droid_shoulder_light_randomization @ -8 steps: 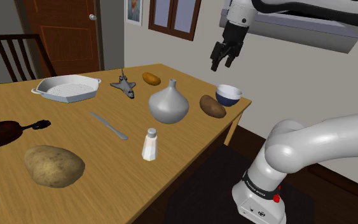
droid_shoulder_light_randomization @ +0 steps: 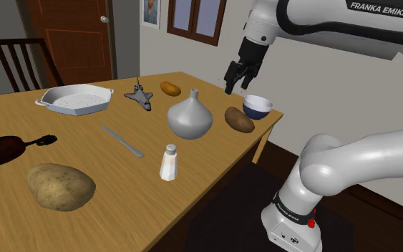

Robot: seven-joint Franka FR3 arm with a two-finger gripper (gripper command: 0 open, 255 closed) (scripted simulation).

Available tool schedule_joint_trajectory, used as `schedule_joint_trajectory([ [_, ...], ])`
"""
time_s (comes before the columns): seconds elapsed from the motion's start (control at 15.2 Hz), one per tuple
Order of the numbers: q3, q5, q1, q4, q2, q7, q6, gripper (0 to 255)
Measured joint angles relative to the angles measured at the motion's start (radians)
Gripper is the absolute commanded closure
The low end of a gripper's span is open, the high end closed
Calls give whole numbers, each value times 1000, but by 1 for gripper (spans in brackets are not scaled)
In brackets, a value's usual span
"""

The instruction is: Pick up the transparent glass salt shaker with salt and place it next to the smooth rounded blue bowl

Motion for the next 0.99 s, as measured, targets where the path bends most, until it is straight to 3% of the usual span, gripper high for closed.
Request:
schedule_joint_trajectory([
  [0.99, 236, 233, 172, -179, 90, 178, 364, 0],
])
